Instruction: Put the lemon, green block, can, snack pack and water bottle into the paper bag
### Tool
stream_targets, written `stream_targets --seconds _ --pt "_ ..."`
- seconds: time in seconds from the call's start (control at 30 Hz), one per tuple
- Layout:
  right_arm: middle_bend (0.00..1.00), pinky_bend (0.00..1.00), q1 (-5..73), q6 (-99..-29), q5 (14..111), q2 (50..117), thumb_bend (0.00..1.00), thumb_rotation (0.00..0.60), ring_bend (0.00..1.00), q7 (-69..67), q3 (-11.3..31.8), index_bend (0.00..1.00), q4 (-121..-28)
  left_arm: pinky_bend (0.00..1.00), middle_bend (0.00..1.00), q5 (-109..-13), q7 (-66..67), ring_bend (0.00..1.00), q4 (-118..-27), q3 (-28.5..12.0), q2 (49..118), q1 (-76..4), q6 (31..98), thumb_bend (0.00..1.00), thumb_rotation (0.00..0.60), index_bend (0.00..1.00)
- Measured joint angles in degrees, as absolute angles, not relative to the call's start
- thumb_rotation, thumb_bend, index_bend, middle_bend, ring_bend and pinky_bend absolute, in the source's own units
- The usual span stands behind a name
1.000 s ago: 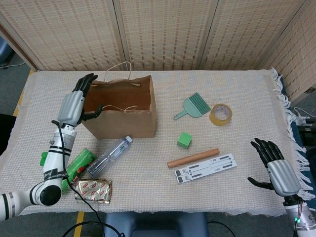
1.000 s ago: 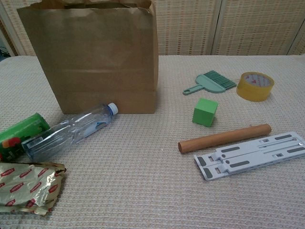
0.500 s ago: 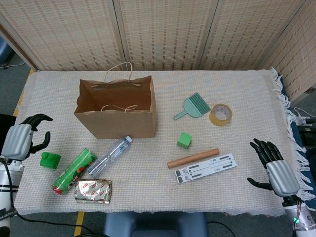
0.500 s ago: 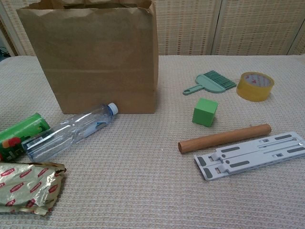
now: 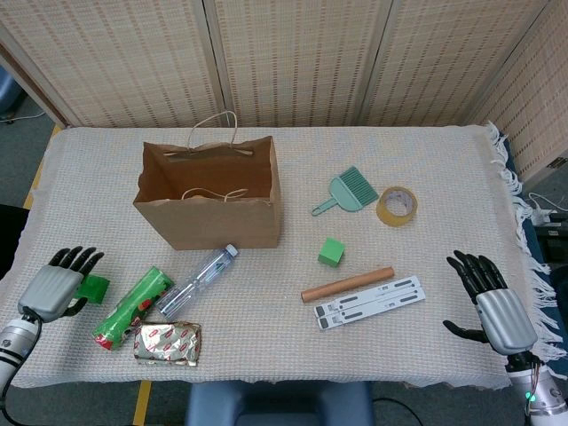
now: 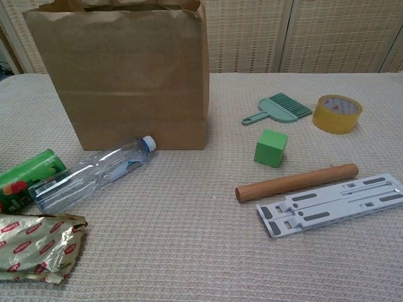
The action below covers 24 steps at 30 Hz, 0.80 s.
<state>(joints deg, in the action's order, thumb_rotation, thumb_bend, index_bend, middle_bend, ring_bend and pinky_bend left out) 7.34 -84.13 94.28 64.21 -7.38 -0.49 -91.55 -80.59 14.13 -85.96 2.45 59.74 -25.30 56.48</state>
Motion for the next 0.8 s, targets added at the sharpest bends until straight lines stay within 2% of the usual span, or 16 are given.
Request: stream_targets --seconds 0.37,0.8 --pt "0.00 0.00 7.5 -83.6 94.1 63.9 0.00 0.600 0.00 -7.9 -0.6 0.00 -91.8 0.07 0.00 -79.2 17.5 0.00 -77.8 3.2 65.1 -27.8 51.1 0.33 0.600 0.00" --pt "0.00 0.00 7.6 -82.9 93.4 63.9 0.00 0.600 0.00 -7.5 -0.5 0.00 -92.1 0.07 0.00 -80.6 17.2 0.00 -74.7 5.2 65.5 -29.4 46.7 0.33 0.600 0.00"
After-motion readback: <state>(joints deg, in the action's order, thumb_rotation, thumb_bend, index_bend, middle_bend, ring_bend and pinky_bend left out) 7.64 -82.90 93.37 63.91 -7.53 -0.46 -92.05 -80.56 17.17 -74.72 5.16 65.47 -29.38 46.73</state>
